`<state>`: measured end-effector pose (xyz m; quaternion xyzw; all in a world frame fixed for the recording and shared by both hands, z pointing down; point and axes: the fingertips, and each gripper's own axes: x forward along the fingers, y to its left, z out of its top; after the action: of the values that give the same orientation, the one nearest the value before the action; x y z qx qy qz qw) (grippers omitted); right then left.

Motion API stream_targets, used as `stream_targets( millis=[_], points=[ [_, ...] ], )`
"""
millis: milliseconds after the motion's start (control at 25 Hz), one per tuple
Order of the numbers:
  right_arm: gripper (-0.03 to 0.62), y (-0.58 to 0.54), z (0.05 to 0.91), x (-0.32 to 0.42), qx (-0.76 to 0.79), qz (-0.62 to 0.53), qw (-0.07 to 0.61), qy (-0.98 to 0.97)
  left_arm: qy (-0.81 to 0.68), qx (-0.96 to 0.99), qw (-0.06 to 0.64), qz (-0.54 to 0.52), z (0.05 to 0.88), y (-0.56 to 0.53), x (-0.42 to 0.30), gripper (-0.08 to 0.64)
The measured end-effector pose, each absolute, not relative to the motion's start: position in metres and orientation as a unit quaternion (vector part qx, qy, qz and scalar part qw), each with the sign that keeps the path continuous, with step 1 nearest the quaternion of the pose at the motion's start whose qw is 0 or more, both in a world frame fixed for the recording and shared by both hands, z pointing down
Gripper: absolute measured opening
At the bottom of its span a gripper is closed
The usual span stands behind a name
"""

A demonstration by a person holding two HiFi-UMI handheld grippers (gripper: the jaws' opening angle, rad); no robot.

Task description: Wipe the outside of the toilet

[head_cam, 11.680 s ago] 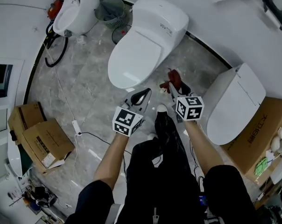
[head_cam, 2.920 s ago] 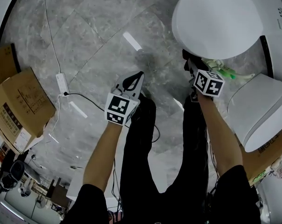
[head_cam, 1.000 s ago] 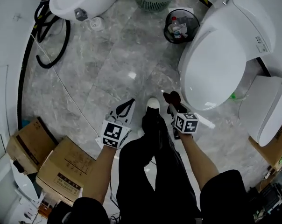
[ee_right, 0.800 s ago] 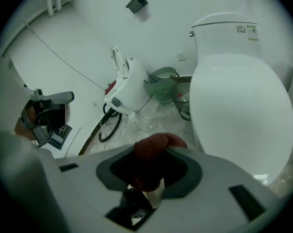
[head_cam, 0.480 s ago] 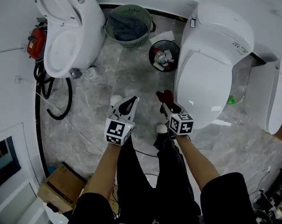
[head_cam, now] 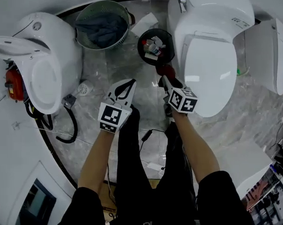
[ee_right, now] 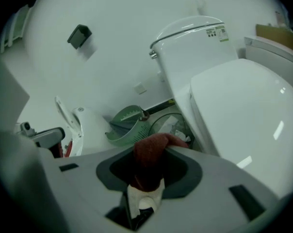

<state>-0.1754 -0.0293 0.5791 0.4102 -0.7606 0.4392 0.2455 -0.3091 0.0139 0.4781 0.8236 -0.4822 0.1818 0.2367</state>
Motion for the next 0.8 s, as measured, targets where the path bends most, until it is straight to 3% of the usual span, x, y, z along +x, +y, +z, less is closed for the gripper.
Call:
stream_targets(
  millis=[800],
  points=[
    [0.123, -0.108, 0.650, -0.148, 0.654, 0.519, 0.096, -0.543, -0.332, 0.885, 0.246, 0.217, 0.535, -0.029, -0.338, 0.000]
  ],
)
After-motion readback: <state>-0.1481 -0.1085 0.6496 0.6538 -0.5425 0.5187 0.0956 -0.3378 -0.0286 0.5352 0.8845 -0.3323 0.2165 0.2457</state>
